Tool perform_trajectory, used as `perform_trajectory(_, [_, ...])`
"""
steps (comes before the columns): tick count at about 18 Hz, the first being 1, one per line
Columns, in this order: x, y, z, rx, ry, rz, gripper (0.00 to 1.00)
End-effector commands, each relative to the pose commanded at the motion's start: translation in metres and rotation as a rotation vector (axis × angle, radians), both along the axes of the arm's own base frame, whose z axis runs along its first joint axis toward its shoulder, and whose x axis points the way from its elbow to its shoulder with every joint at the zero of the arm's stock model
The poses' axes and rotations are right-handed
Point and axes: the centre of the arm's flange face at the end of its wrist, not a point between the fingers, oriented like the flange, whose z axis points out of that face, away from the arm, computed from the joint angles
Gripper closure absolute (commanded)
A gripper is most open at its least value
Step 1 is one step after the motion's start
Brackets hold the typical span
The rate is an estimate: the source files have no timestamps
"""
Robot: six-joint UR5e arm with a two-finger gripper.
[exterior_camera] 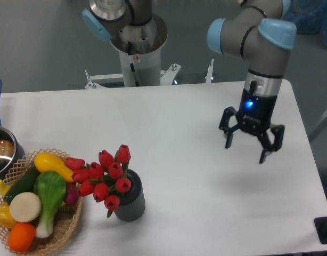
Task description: Insert the flowers into the vase
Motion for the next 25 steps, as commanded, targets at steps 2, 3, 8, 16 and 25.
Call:
perform_trajectory(2, [-0.003, -0.010, 0.001, -0.028, 0.014, 0.026, 0.00])
perform_trajectory(3, [-0.008, -0.020, 0.003, -0.031, 0.016, 0.043, 0.00])
perform_trajectory(8, [-0.021, -0.042, 0.025, -0.088, -0.030, 0.082, 0.00])
perform_trajectory(16, [-0.011, -0.037, 0.066, -0.220, -0.058, 0.103, 0.00])
perform_trajectory(25, [-0.005, -0.046, 0.068, -0.224, -0.061, 0.110, 0.00])
